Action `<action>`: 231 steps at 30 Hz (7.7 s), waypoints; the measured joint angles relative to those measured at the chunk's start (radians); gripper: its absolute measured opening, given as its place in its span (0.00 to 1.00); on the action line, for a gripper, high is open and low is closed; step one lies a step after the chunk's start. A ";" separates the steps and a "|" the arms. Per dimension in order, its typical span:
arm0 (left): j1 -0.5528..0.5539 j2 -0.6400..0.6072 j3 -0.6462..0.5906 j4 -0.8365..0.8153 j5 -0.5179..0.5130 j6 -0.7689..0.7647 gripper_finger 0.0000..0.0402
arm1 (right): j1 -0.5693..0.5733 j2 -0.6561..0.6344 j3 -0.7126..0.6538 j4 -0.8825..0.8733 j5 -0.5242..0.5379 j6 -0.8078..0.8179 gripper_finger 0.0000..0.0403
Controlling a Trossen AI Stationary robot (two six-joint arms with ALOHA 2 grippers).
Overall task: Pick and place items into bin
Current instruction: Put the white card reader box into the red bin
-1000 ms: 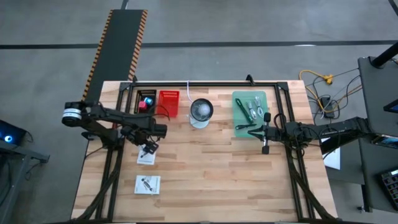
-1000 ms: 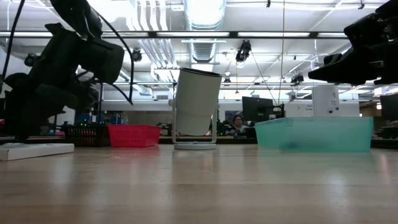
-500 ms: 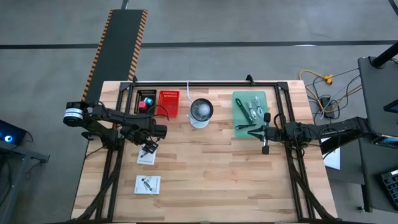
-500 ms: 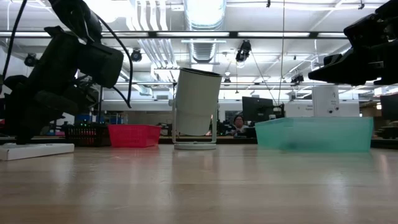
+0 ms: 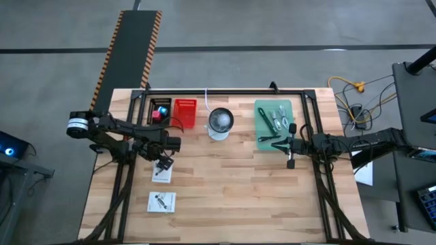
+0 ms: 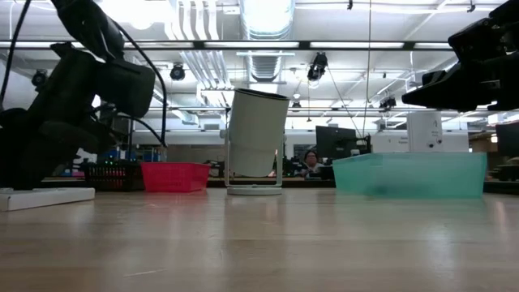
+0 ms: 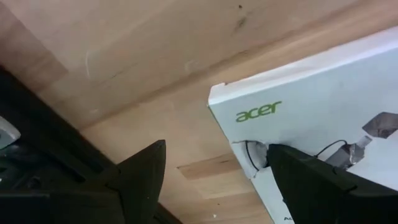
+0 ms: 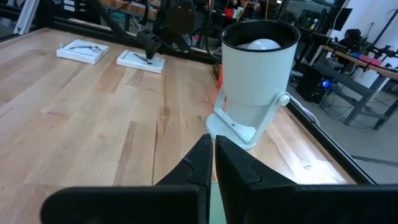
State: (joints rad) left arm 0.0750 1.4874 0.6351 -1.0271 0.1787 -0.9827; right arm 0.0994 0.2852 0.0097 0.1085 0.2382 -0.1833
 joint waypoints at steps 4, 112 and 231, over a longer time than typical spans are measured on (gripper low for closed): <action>0.002 0.014 -0.001 -0.005 0.004 0.026 0.67 | 0.000 0.000 0.000 0.000 0.000 0.000 0.02; 0.256 -0.196 0.073 0.634 -0.967 0.177 0.00 | 0.000 0.006 0.000 0.000 0.000 -0.010 0.02; -0.390 0.040 0.075 0.471 0.058 0.096 0.01 | 0.000 0.005 0.000 0.008 0.029 0.023 0.02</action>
State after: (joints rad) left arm -0.3152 1.5277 0.7103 -0.5562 0.2372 -0.8864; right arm 0.0994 0.2905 0.0093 0.1161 0.2676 -0.1600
